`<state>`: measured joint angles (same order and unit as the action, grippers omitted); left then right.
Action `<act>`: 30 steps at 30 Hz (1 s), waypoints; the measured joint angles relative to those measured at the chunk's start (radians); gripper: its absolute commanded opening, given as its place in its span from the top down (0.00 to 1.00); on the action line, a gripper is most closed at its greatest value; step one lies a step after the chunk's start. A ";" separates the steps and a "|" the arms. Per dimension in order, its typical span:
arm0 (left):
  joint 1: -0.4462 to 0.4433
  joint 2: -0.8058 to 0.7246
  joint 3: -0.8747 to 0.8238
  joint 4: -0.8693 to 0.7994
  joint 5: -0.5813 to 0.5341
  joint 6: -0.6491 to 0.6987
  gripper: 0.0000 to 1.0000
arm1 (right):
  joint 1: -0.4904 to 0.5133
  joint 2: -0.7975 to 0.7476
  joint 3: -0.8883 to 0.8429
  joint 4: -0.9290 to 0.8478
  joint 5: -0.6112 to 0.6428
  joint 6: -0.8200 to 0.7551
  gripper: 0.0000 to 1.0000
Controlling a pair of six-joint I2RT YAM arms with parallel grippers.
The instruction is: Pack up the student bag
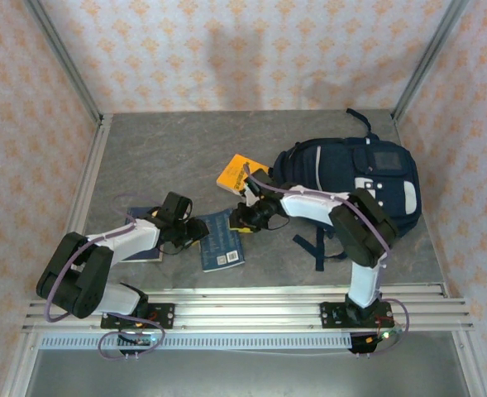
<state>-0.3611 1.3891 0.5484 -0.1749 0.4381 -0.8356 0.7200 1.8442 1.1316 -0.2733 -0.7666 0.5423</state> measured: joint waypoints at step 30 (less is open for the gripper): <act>0.001 -0.011 0.000 0.001 0.005 0.000 0.61 | 0.004 0.044 -0.073 0.206 -0.112 0.035 0.59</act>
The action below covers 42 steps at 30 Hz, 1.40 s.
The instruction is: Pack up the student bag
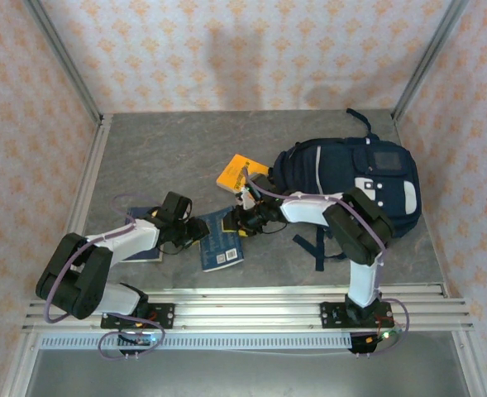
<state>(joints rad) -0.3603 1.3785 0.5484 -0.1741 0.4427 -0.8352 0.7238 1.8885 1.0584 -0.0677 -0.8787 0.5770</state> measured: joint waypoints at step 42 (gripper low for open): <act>0.020 -0.510 0.069 0.173 -0.043 -0.430 0.08 | 0.023 -0.384 -0.197 0.725 0.599 0.688 1.00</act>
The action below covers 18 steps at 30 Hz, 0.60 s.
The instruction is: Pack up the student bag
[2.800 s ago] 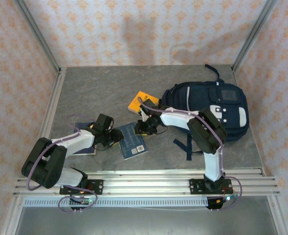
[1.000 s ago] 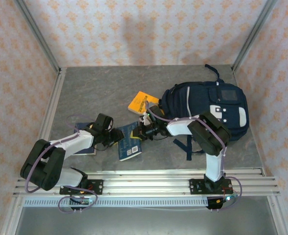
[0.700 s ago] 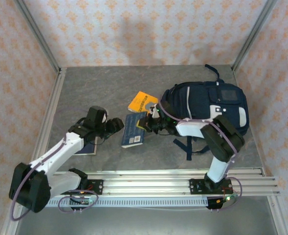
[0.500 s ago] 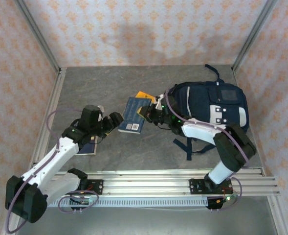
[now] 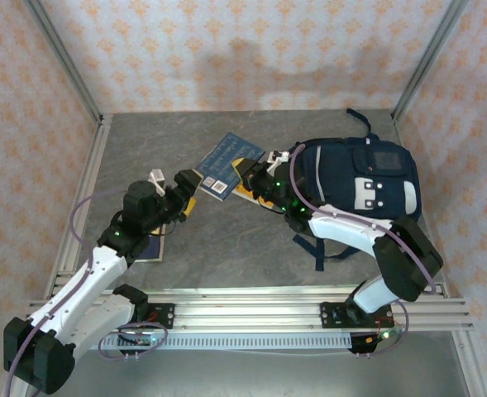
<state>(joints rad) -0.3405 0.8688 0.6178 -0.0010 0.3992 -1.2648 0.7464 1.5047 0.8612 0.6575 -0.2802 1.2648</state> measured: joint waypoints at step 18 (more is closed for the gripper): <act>-0.006 0.080 0.036 0.177 -0.045 0.035 0.71 | 0.061 0.013 0.005 0.129 0.066 0.084 1.00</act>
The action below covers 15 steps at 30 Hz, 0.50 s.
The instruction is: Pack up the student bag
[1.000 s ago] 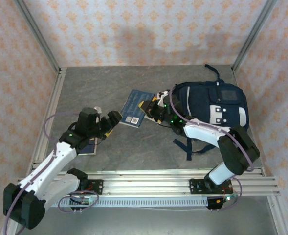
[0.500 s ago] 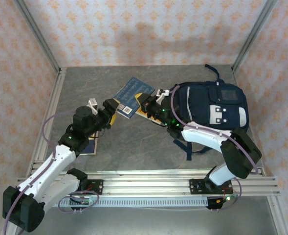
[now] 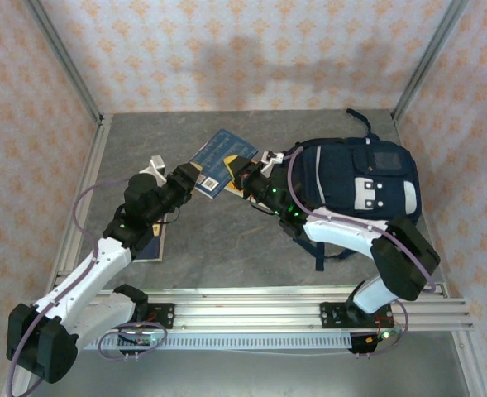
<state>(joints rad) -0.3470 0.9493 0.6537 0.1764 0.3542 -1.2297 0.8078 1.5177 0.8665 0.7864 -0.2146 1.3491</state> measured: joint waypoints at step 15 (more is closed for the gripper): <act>-0.013 -0.027 0.000 -0.018 -0.010 0.043 1.00 | 0.016 -0.048 -0.037 -0.124 0.085 -0.097 0.50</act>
<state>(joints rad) -0.3603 0.9222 0.6540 0.1589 0.3439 -1.1870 0.8242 1.4696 0.8295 0.6628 -0.1299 1.2518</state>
